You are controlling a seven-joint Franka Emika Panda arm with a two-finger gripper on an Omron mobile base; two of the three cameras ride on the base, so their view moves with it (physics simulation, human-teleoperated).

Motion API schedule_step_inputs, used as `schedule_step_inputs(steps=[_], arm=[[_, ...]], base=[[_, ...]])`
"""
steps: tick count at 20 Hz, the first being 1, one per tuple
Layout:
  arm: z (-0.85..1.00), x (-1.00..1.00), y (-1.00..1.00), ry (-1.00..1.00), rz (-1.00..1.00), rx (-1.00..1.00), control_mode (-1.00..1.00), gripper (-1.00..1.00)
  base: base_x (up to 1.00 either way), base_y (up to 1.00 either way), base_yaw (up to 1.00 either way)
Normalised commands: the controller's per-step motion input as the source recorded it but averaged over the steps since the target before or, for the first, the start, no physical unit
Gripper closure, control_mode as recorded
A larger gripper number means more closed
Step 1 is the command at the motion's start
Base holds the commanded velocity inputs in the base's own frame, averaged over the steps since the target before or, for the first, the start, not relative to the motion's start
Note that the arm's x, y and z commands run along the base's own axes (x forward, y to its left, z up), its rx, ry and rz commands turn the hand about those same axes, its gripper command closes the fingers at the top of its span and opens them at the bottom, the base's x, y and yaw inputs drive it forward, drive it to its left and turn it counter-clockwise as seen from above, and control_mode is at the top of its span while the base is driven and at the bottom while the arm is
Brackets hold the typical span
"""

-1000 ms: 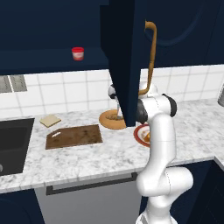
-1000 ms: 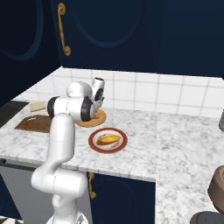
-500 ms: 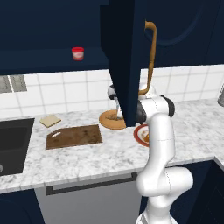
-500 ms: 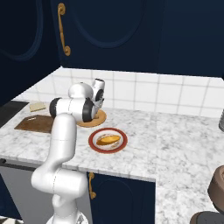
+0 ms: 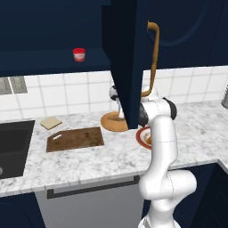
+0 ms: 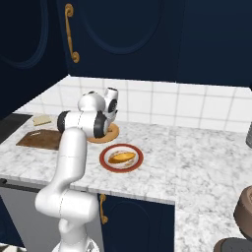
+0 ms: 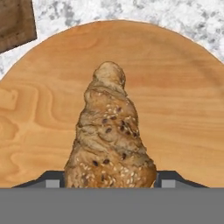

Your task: From the different types of pastries on the counter, select a croissant and place it on the cutting board. Then retrieve a jar of jam from the cabinet and place it alongside the croissant on the cutting board.

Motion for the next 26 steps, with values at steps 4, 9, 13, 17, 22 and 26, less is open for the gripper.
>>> schedule_step_inputs(steps=[4, 9, 13, 17, 22, 26], arm=[[0.45, -0.15, 0.0, -0.07, 0.0, 0.0, -1.0, 1.0], [0.32, -0.46, 0.0, -0.07, 0.0, 0.0, -1.0, 1.0], [-0.03, -0.82, 0.0, -0.06, -0.01, 0.0, -1.0, 1.0], [-0.01, -0.85, -0.07, -0.09, 0.0, 0.0, -1.0, 1.0], [0.0, -0.84, -0.01, -0.08, 0.0, 0.0, -1.0, 1.0], [0.0, -0.88, -0.05, -0.09, 0.0, 0.01, -1.0, 1.0]], base=[[0.0, 0.0, 0.0], [0.0, 0.0, 0.0], [0.0, 0.0, 0.0], [0.0, 0.0, 0.0], [0.0, 0.0, 0.0], [0.0, 0.0, 0.0]])
